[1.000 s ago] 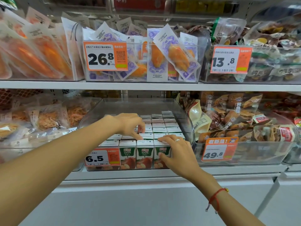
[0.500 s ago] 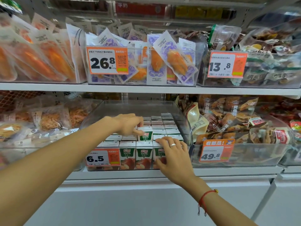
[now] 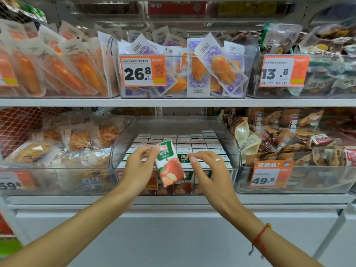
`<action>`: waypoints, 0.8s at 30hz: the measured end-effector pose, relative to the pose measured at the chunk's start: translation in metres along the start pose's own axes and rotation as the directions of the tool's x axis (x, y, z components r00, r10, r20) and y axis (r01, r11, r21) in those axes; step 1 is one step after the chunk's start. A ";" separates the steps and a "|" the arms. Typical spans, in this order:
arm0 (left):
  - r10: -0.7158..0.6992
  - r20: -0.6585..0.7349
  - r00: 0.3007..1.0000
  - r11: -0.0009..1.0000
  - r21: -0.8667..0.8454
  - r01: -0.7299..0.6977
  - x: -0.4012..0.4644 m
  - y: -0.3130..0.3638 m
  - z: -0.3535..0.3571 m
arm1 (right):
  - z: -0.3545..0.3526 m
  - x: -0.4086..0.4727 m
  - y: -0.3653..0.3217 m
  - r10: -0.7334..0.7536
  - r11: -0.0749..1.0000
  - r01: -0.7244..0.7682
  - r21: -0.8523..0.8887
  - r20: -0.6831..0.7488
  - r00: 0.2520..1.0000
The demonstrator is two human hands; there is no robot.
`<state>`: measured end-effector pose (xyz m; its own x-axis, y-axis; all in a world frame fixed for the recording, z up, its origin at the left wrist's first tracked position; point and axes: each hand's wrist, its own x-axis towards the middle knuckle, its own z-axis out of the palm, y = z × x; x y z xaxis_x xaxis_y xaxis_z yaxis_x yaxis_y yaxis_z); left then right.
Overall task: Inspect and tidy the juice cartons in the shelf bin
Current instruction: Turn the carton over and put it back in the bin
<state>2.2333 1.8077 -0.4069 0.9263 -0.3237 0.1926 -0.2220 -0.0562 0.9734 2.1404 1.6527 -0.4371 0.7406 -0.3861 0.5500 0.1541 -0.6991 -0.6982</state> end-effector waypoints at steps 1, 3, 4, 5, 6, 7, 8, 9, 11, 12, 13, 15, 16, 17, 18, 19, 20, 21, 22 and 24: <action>-0.084 0.030 0.996 0.993 -0.085 0.087 -0.012 -0.001 -0.004 | 0.003 -0.004 -0.014 0.075 0.983 -0.085 0.161 0.067 0.995; -0.153 0.091 0.984 0.970 -0.178 0.167 -0.032 -0.005 -0.011 | 0.012 -0.012 -0.031 0.188 0.890 -0.288 0.354 0.291 0.938; -0.157 0.117 0.981 0.966 -0.187 0.177 -0.039 -0.007 -0.015 | 0.018 -0.016 -0.034 0.201 0.862 -0.345 0.371 0.375 0.905; -0.155 0.137 0.978 0.965 -0.191 0.180 -0.044 -0.010 -0.017 | 0.023 -0.018 -0.036 0.204 0.860 -0.364 0.359 0.412 0.888; -0.152 0.150 0.977 0.963 -0.198 0.180 -0.048 -0.013 -0.019 | 0.026 -0.020 -0.038 0.212 0.865 -0.369 0.339 0.419 0.883; -0.150 0.158 0.976 0.962 -0.205 0.181 -0.050 -0.017 -0.021 | 0.028 -0.020 -0.039 0.221 0.872 -0.370 0.321 0.417 0.882; -0.152 0.163 0.975 0.961 -0.209 0.184 -0.051 -0.020 -0.022 | 0.029 -0.019 -0.039 0.228 0.871 -0.377 0.315 0.420 0.879; -0.157 0.169 0.973 0.958 -0.214 0.192 -0.052 -0.023 -0.024 | 0.031 -0.018 -0.038 0.231 0.868 -0.386 0.313 0.434 0.871; -0.180 0.191 0.965 0.945 -0.238 0.223 -0.054 -0.029 -0.026 | 0.033 -0.019 -0.038 0.227 0.872 -0.385 0.301 0.448 0.865; -0.189 0.200 0.961 0.940 -0.246 0.236 -0.054 -0.031 -0.027 | 0.035 -0.020 -0.037 0.233 0.875 -0.384 0.293 0.442 0.866; -0.195 0.202 0.960 0.937 -0.250 0.243 -0.055 -0.033 -0.028 | 0.036 -0.020 -0.036 0.248 0.873 -0.393 0.289 0.430 0.868; -0.204 0.184 0.962 0.933 -0.260 0.247 -0.054 -0.036 -0.028 | 0.038 -0.020 -0.034 0.293 0.851 -0.432 0.298 0.413 0.862; -0.209 0.175 0.962 0.932 -0.263 0.250 -0.054 -0.036 -0.028 | 0.039 -0.019 -0.033 0.313 0.837 -0.451 0.310 0.404 0.859; -0.209 0.175 0.962 0.933 -0.259 0.250 -0.055 -0.037 -0.028 | 0.039 -0.019 -0.033 0.329 0.827 -0.463 0.319 0.393 0.859; -0.203 0.182 0.962 0.935 -0.254 0.246 -0.055 -0.037 -0.028 | 0.039 -0.019 -0.033 0.339 0.822 -0.470 0.322 0.387 0.857; -0.193 0.190 0.963 0.938 -0.254 0.238 -0.056 -0.038 -0.029 | 0.038 -0.018 -0.032 0.343 0.818 -0.476 0.322 0.391 0.854; -0.181 0.195 0.964 0.939 -0.258 0.228 -0.056 -0.038 -0.030 | 0.037 -0.017 -0.032 0.345 0.812 -0.486 0.324 0.405 0.847; -0.170 0.195 0.966 0.940 -0.263 0.218 -0.056 -0.039 -0.031 | 0.035 -0.016 -0.031 0.345 0.802 -0.500 0.325 0.431 0.834; -0.159 0.193 0.968 0.941 -0.267 0.208 -0.055 -0.039 -0.032 | 0.033 -0.015 -0.031 0.342 0.790 -0.520 0.325 0.471 0.813; -0.141 0.183 0.973 0.947 -0.261 0.186 -0.053 -0.040 -0.034 | 0.025 -0.013 -0.028 0.305 0.778 -0.551 0.303 0.584 0.752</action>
<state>2.2031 1.8595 -0.4521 0.8771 -0.4796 0.0275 0.0417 0.1331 0.9902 2.1431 1.6926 -0.4359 0.9860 -0.1523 -0.0673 -0.0902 -0.1489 -0.9847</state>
